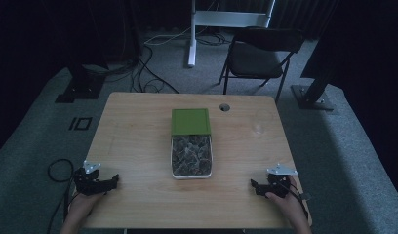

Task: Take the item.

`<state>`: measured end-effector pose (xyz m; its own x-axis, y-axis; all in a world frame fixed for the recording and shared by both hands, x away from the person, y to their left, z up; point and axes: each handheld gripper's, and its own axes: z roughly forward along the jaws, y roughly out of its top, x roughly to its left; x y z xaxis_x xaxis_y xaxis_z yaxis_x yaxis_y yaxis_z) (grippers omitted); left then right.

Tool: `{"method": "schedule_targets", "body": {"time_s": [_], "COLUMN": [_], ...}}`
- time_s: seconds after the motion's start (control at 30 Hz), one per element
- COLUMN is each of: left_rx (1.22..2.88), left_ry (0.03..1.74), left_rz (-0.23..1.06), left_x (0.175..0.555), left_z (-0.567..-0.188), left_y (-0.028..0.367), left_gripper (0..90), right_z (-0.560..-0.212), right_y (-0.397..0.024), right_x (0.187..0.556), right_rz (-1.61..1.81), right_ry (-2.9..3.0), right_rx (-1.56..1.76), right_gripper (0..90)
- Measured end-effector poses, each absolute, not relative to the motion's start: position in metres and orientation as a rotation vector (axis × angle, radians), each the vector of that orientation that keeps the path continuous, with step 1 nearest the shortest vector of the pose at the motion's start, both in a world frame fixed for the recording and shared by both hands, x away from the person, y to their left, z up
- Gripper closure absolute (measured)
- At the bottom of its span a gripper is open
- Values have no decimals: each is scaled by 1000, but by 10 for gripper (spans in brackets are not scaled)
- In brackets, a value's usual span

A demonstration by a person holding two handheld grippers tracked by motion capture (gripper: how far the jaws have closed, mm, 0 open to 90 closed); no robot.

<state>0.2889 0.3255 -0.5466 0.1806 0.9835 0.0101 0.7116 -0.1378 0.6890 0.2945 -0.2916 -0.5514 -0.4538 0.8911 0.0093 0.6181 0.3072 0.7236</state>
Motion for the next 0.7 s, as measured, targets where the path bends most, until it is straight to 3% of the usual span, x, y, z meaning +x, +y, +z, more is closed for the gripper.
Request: {"method": "schedule_targets", "body": {"time_s": [0.7], "left_rx": [1907], "left_ry": [1603], "left_rz": [651], "left_x": [287], "left_z": [-547], "left_y": [327], "left_gripper": [23], "right_z": [-551], "right_y": [-291], "right_x": [295], "right_rz": [944], "right_ry": [2186], "right_rx": [1345], "right_gripper": [112]}}
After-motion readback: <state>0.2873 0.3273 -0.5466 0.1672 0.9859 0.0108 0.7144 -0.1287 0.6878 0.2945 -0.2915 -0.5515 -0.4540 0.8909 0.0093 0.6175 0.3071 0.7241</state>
